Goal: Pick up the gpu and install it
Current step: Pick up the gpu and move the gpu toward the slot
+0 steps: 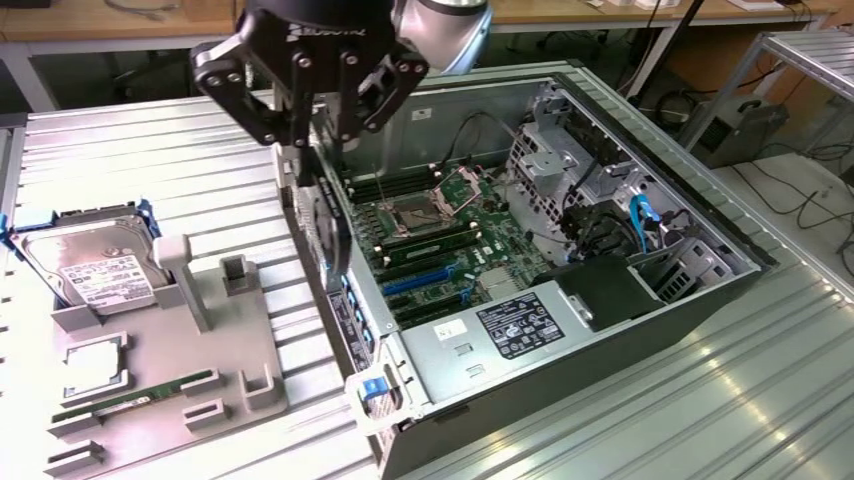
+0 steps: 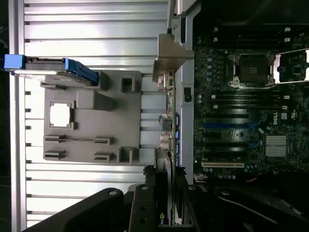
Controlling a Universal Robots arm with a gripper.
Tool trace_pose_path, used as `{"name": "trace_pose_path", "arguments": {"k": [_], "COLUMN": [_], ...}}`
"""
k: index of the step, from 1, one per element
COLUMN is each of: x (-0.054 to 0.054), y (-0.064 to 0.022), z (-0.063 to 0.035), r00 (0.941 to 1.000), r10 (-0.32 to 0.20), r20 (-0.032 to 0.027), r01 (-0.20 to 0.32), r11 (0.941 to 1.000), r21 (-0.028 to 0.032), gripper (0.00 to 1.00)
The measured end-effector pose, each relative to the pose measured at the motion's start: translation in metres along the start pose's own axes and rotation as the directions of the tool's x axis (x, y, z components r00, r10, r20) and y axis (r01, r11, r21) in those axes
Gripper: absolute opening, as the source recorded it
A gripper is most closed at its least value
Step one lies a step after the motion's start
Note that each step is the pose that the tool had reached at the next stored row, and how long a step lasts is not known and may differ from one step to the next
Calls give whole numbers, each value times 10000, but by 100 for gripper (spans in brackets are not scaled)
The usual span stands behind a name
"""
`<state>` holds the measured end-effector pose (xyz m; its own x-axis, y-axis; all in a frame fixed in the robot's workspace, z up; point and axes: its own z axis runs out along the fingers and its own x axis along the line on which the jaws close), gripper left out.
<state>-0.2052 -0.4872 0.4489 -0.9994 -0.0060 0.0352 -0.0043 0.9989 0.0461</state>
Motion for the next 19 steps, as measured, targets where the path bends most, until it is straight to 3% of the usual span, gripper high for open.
{"name": "trace_pose_path", "arguments": {"k": [2,7,13,19], "x": [-135,-360,-647,-1036], "y": [-5,-7,-8,-9], "z": [-24,-35,-35,27], "r00": [10000,9999,9998,9998], "r10": [3,7,8,9], "r20": [-70,-163,-186,-188], "r01": [-3,-8,-8,-9], "r11": [10000,10000,10000,10000], "r21": [-1,-2,-2,-1], "gripper": [26,26,26,26]}}
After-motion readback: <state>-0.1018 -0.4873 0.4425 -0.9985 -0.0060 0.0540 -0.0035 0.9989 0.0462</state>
